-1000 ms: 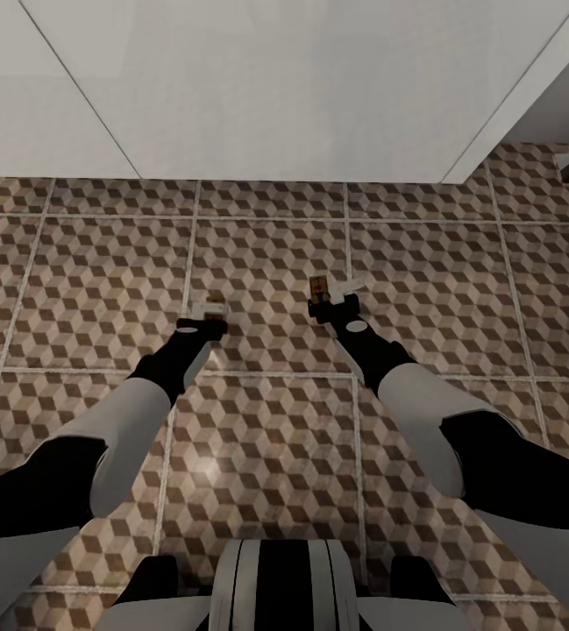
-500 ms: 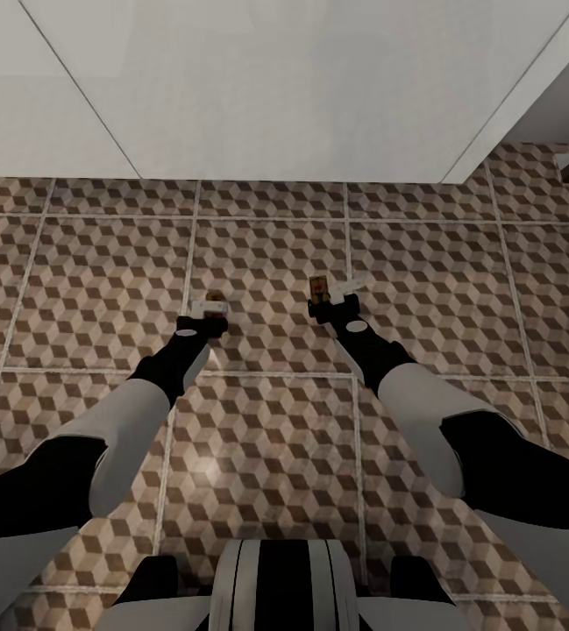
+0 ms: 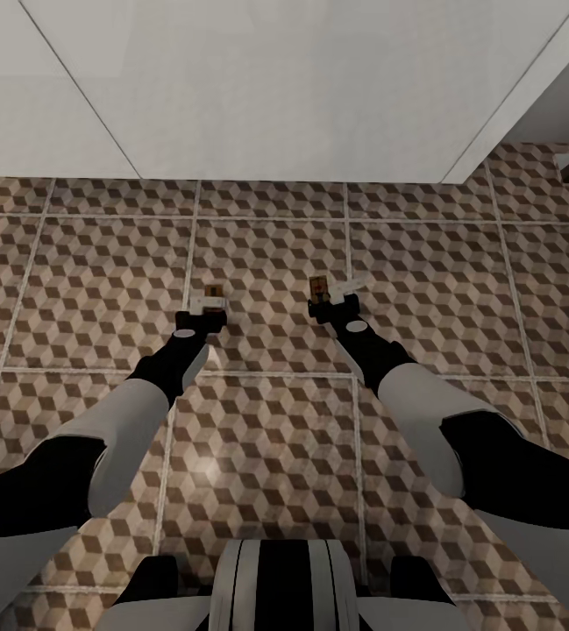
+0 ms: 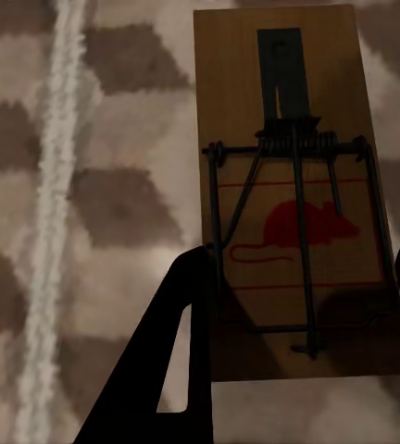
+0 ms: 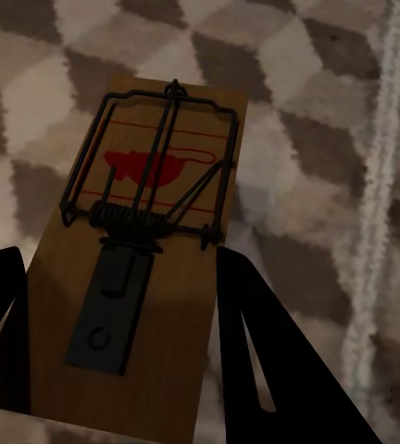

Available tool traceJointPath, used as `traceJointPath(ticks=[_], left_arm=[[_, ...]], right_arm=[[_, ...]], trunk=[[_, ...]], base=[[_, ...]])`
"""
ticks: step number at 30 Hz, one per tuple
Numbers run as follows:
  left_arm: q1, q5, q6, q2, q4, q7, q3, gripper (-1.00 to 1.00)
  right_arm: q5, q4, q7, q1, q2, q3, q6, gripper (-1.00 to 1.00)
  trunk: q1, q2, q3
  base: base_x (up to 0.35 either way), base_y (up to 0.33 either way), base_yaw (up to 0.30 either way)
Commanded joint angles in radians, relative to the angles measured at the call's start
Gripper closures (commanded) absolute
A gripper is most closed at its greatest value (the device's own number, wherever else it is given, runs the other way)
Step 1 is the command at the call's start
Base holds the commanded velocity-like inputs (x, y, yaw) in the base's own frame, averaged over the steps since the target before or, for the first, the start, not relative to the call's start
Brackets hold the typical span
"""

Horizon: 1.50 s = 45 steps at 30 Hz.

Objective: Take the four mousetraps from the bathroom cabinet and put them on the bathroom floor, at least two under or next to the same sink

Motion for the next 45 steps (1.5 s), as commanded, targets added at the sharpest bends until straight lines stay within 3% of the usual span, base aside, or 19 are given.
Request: traceJointPath(ticks=[1,16,33,45], left_arm=[[0.000,-0.008,0.006,0.000,-0.001,0.007,-0.005,1.00],[0.000,-0.007,0.002,0.004,0.003,0.008,-0.005,1.00],[0.000,-0.007,0.002,0.004,0.003,0.008,-0.007,1.00],[0.004,-0.006,0.002,0.003,0.004,0.008,-0.007,1.00]], right_arm=[[0.004,0.001,-0.004,-0.001,0.000,0.004,-0.002,1.00],[0.004,0.001,-0.004,-0.001,0.000,0.004,-0.002,1.00],[0.004,0.003,0.013,-0.001,0.000,0.004,-0.001,1.00],[0.004,0.006,0.028,0.001,0.000,0.004,-0.001,1.00]], trunk=[[0.000,0.000,0.000],[0.000,0.000,0.000],[0.000,0.000,0.000],[0.000,0.000,0.000]], base=[[0.000,0.000,0.000],[0.006,0.000,0.000],[0.166,0.000,0.000],[0.029,0.000,0.000]])
